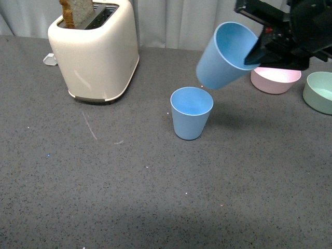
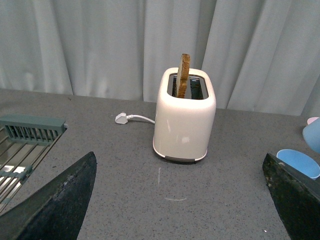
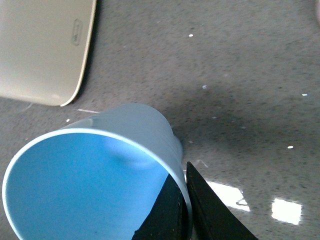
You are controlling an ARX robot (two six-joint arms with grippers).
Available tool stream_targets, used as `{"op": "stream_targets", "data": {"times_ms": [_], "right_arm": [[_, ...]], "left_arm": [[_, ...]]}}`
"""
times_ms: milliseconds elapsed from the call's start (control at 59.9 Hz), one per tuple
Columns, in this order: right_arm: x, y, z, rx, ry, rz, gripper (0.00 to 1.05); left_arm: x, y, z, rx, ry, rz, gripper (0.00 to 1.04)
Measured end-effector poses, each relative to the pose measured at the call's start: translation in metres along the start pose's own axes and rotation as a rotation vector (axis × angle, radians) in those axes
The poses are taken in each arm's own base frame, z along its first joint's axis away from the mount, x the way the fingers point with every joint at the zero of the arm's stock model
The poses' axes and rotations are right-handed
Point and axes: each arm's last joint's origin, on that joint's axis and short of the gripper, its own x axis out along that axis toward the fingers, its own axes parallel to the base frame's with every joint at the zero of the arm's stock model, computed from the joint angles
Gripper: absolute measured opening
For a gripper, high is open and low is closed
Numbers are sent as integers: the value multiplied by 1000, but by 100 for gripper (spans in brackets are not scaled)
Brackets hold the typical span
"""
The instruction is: Stack blue cups with both arms
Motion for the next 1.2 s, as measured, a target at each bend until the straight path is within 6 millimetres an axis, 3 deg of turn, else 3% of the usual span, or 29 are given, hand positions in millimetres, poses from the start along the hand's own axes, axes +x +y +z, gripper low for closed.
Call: {"op": "stream_targets", "data": {"times_ms": [167, 418, 819, 902, 986, 1086, 1203], "right_arm": [[8, 18, -6, -26, 43, 29, 1], [23, 23, -13, -41, 82, 9, 3], [22, 22, -7, -130, -31, -39, 70], [28, 12, -18, -244, -336, -204, 60], [22, -6, -40, -298, -559, -296, 48], [-13, -23, -56, -312, -812, -281, 30], [-55, -29, -61, -318, -954, -266, 10]], "left_arm": [[0, 0, 0, 0, 0, 0, 98], [0, 0, 0, 0, 0, 0, 98], [0, 0, 0, 0, 0, 0, 98], [0, 0, 0, 0, 0, 0, 98], [0, 0, 0, 1, -1, 0, 98], [0, 0, 0, 1, 0, 3, 98], [0, 0, 0, 1, 0, 1, 98]]}}
